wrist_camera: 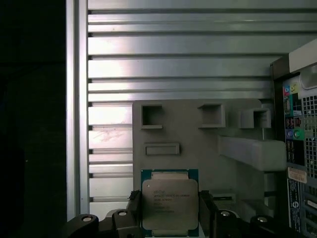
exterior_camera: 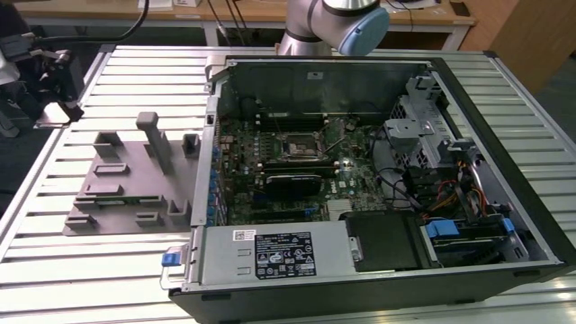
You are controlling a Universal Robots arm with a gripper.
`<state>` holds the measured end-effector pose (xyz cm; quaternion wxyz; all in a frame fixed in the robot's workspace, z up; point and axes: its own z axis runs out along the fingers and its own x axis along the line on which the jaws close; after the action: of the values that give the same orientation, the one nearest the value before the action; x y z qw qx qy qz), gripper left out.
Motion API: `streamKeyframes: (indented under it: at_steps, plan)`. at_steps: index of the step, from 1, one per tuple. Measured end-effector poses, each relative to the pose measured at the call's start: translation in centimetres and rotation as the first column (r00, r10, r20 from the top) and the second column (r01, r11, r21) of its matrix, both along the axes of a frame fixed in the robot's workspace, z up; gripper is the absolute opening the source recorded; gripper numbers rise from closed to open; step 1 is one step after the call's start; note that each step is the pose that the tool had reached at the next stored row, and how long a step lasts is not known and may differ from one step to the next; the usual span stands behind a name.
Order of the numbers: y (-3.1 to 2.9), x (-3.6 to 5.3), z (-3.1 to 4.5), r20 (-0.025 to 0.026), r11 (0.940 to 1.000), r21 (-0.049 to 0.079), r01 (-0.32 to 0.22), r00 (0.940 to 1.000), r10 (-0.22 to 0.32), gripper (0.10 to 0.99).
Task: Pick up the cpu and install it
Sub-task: 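Pick up the cpu and move it towards the insertion slot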
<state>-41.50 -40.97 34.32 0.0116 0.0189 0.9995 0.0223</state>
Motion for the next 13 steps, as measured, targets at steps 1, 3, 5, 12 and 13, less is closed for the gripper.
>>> streamKeyframes:
  at_steps: [1, 3, 5, 12, 13]
  plan:
    - [0.0, 0.0, 0.2, 0.0, 1.0, 0.0, 0.0, 1.0, 0.0, 0.545]
    - [0.0, 0.0, 0.6, 0.0, 1.0, 0.0, 0.0, 1.0, 0.0, 0.545]
    - [0.0, 0.0, 0.99, 0.0001, 1.0, 0.0, 0.0, 1.0, 0.0, 0.545]
    - [0.0, 0.0, 2.35, 0.0001, 1.0, 0.0, 0.0, 1.0, 0.0, 0.545]
    - [0.0, 0.0, 2.59, 0.0, 1.0, 0.0, 0.0, 1.0, 0.0, 0.545]
